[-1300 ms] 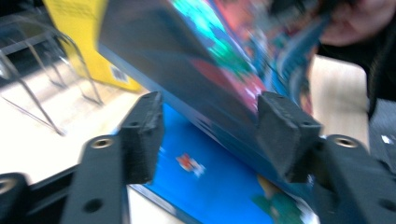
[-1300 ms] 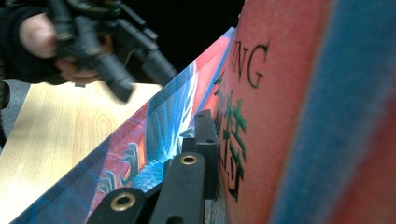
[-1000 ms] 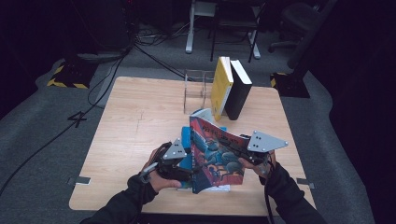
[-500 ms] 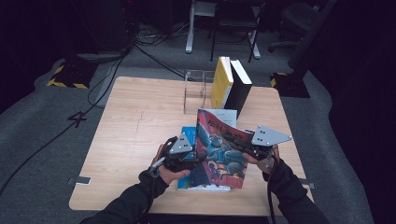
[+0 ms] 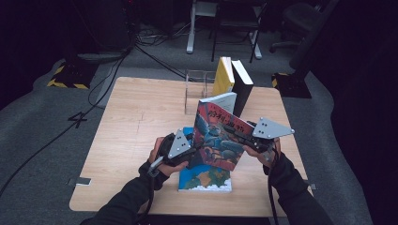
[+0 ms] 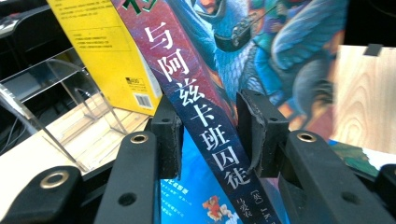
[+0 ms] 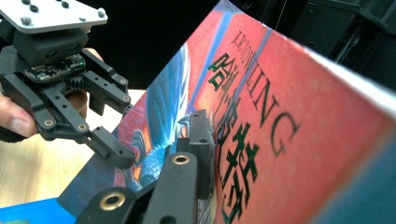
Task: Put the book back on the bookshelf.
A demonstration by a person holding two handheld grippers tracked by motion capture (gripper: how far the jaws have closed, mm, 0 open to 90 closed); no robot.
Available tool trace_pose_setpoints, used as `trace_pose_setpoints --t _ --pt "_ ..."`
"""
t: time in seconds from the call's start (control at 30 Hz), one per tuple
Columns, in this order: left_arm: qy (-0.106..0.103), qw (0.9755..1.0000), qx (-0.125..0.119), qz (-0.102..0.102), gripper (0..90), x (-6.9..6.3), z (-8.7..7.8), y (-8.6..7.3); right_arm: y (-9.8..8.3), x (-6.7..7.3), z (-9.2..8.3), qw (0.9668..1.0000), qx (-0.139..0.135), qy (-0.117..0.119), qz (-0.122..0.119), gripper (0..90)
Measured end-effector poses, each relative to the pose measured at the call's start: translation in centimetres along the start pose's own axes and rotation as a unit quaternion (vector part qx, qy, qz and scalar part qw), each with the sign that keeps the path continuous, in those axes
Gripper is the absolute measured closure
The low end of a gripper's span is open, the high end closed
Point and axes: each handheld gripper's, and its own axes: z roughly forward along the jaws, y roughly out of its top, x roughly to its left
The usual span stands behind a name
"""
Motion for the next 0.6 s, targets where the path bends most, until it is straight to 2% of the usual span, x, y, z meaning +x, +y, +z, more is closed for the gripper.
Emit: trace_pose_setpoints --t 0.17,0.33,0.43,0.6 --pt "-0.014 0.9997 -0.009 0.015 63.5 -0.6 -1.1 -0.4 0.0 0.7 -0.9 0.9999 -0.013 0.008 -0.001 81.1" --pt "-0.023 0.9995 0.000 0.021 66.3 -1.0 -1.9 -1.3 -0.2 1.6 -1.6 0.9999 -0.007 0.001 -0.015 75.9" --pt "-0.036 0.9992 0.002 0.017 69.4 -1.4 -2.7 -1.7 -0.8 2.0 -2.5 0.9999 -0.010 -0.008 -0.011 73.2" --pt "-0.046 0.9989 0.003 0.010 71.9 -1.7 -3.0 -1.8 -1.3 2.2 -3.2 0.9998 -0.015 -0.013 0.000 68.6"
